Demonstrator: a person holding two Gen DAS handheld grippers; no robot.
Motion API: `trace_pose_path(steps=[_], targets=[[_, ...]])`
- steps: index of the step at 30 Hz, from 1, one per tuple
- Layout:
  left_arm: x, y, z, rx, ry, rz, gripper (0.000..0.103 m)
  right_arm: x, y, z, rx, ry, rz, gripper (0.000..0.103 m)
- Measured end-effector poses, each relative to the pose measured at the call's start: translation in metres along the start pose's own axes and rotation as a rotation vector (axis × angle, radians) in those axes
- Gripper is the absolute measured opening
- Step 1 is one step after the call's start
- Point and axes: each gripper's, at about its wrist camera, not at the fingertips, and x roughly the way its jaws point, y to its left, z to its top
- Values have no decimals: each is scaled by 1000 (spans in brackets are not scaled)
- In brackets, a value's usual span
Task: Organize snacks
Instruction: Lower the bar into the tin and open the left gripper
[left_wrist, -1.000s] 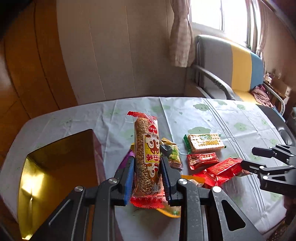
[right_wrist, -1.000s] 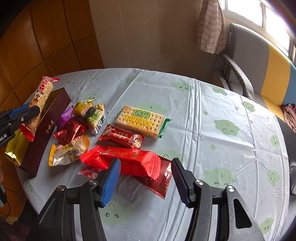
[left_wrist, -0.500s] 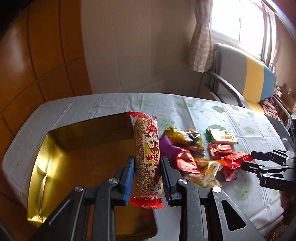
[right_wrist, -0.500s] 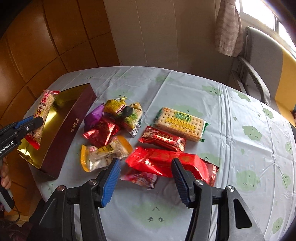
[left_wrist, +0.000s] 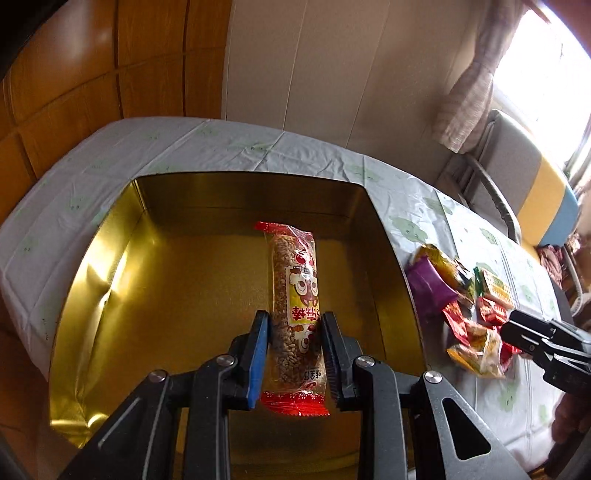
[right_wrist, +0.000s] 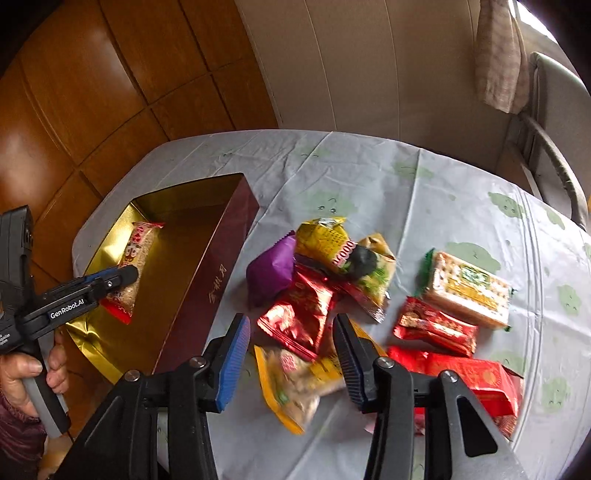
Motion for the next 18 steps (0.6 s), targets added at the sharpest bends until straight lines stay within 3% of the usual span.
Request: trace_pose_path(steps=[5,11,18], targets=[[17,9,17,-19,31,-30,28,17,12,12,-30,18,-12,48],[23,6,34,0,10,-51,27,41,23,26,-141,61,-57,48],[9,14,17,-16,6,-28,30,68,45,33,-303,117,-103,48]])
